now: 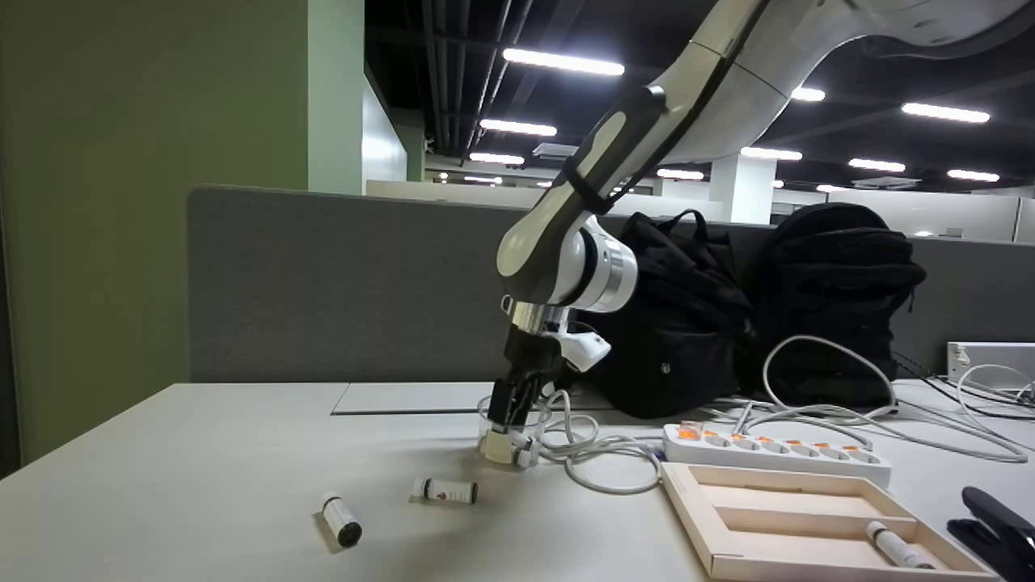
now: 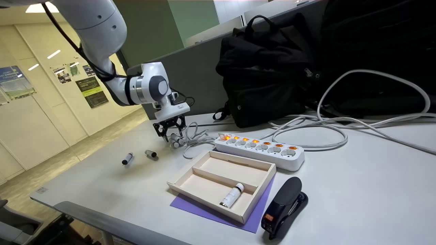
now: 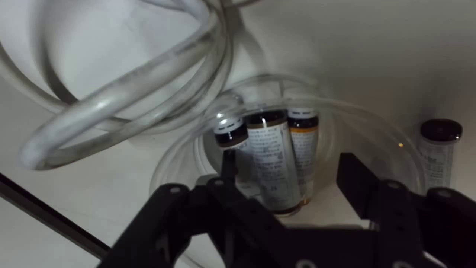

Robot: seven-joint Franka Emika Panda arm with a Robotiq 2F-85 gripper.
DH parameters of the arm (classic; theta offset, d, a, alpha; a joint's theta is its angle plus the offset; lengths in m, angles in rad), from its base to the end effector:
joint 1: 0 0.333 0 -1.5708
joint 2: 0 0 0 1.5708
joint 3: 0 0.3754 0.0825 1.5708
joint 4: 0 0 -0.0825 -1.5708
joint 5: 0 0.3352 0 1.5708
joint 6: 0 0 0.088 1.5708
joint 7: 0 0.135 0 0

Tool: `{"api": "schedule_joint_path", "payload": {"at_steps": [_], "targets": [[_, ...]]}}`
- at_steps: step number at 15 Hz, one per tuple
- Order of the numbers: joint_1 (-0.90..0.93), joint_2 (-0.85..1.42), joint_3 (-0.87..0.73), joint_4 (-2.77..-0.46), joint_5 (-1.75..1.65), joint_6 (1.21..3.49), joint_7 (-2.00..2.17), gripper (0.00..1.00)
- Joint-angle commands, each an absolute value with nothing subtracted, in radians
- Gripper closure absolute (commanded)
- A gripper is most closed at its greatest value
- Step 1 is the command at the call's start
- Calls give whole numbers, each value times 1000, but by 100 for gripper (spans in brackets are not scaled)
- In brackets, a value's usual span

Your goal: Take a bottle out of the cup and place it on the table

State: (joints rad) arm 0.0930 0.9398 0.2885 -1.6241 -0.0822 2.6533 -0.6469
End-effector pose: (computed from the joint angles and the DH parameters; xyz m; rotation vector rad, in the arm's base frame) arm 0.6707 0.2302 0.1452 -2.6268 -1.3856 -0.2248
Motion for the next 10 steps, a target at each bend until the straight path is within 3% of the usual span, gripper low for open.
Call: {"api": "schedule_joint_path", "payload": {"at_steps": [1,3,9,10], "targets": [[105,965,274,-1590,-105,2632,-618,49],[102,966,273,-1588,-103,2629,-618,55],[94,965,274,-1578,-95,2622,-618,97],[93,964,275,-1578,-93,2621,-617,93]]}}
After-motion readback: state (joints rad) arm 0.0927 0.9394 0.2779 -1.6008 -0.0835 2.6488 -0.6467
